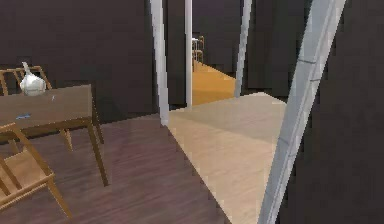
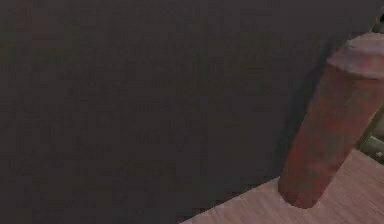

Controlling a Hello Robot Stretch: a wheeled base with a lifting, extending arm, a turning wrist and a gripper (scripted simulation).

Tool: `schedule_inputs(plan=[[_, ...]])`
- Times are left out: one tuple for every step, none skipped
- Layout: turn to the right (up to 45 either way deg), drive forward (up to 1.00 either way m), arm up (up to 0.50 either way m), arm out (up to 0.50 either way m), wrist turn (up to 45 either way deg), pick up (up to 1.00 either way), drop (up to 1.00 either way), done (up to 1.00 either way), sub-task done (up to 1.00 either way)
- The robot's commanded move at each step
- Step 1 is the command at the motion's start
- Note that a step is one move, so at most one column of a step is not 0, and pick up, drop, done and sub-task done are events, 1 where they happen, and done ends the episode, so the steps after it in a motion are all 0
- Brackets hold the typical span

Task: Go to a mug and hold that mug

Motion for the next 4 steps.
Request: schedule_inputs(plan=[[0.0,0.80,0.00,0.00,0.0,0.00,0.00,0.00,0.00],[6.0,0.00,0.00,0.00,0.0,0.00,0.00,0.00,0.00],[0.0,1.00,0.00,0.00,0.0,0.00,0.00,0.00,0.00],[3.0,0.00,0.00,0.00,0.0,0.00,0.00,0.00,0.00]])
